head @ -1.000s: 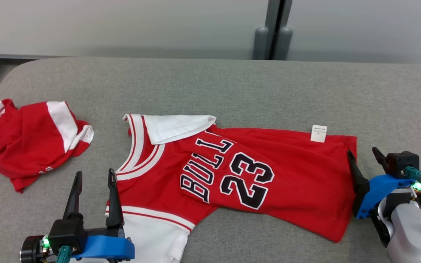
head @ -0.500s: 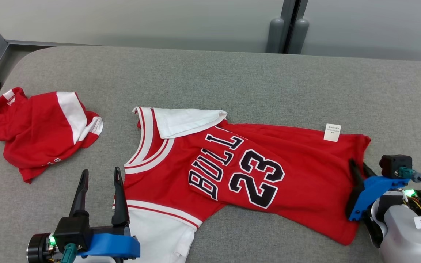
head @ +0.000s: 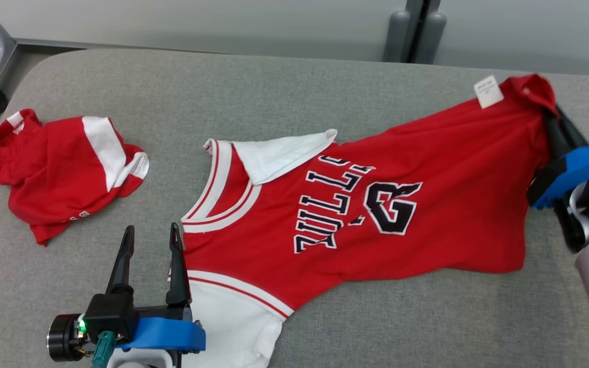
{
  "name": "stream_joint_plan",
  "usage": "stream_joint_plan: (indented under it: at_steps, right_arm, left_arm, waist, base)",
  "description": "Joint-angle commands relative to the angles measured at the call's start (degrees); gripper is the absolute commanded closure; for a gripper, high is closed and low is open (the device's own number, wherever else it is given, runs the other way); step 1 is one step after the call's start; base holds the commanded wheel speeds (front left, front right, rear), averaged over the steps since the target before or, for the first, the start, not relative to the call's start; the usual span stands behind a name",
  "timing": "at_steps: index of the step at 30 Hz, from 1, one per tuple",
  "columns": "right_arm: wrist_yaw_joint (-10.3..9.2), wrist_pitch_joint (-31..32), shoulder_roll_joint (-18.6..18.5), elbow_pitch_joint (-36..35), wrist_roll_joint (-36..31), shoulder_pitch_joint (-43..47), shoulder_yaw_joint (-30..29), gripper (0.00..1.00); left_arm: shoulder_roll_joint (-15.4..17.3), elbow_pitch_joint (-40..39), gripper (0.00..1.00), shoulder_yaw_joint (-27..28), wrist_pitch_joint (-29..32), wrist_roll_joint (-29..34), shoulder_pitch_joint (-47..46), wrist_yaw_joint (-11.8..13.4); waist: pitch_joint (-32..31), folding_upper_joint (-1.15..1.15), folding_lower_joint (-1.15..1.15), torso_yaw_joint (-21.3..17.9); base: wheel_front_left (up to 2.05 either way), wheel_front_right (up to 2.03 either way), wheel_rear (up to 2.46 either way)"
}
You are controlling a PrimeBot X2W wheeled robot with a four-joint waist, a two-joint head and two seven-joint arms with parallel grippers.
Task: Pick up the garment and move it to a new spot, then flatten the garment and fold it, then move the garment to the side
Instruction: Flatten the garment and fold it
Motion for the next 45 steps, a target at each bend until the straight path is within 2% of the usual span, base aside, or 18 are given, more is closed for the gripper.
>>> stream_joint_plan:
  at_steps: [1, 10, 15, 16, 17, 23, 29, 36, 45]
  right_arm:
    - [0.01, -0.2, -1.1, 0.2, 0.0, -2.8, 0.1, 1.0]
    - [0.01, -0.2, -3.5, 4.8, -1.3, -13.0, -0.9, 1.0]
    - [0.01, -0.2, -3.8, 5.9, -3.4, -14.9, -2.0, 1.0]
    - [0.01, -0.2, -3.9, 6.3, -4.2, -15.3, -2.1, 0.7]
    - [0.01, -0.2, -3.8, 6.7, -4.7, -15.6, -2.3, 0.0]
    - [0.01, -0.2, -4.0, 6.0, -5.9, -13.8, -3.1, 0.0]
    - [0.01, -0.2, -4.4, 0.2, -4.9, -7.4, -6.1, 0.0]
    - [0.02, -0.2, -3.0, -10.5, -4.6, 5.2, -8.3, 0.0]
    - [0.01, -0.2, 2.3, -23.5, -3.8, 24.2, -6.5, 0.0]
  left_arm:
    - [0.0, 0.0, 0.0, -0.5, 0.0, -0.4, -1.1, 0.2]
    - [0.0, -0.1, 0.0, -2.5, 0.0, -1.2, -3.7, 0.7]
    - [0.0, -0.2, 0.0, -3.4, 0.0, -1.7, -5.1, 1.1]
    - [0.0, -0.1, 0.0, -3.7, 0.0, -1.8, -5.3, 1.2]
    - [0.0, -0.1, 0.0, -3.9, 0.0, -1.9, -5.6, 1.1]
    - [0.0, -0.1, 0.0, -3.7, 0.0, -1.7, -5.8, 1.8]
    - [0.0, -0.3, 0.0, -2.0, 0.0, -0.8, -4.6, 1.6]
    - [0.0, -0.4, 0.0, 0.0, 0.0, 0.4, -3.3, 0.6]
    - [0.0, -0.5, 0.0, 1.3, 0.0, 0.9, -1.5, 0.0]
  waist:
    - [1.0, 0.0, 0.0, 1.0]
    - [4.7, 0.0, 0.0, 3.8]
    - [6.3, 0.0, 0.0, 4.7]
    - [6.5, 0.0, 0.0, 4.8]
    - [6.7, 0.0, 0.0, 4.9]
    - [6.8, 0.0, 0.0, 4.0]
    - [5.3, 0.0, 0.0, 1.2]
    - [3.2, 0.0, 0.0, -2.0]
    - [0.5, 0.0, 0.0, -3.6]
  base:
    - [0.0, 0.0, 0.0]
    - [0.0, 0.0, 0.0]
    - [0.0, 0.0, 0.0]
    - [0.0, 0.0, 0.0]
    - [0.0, 0.0, 0.0]
    - [0.0, 0.0, 0.0]
    - [0.0, 0.0, 0.0]
    - [0.0, 0.0, 0.0]
    - [0.0, 0.0, 0.0]
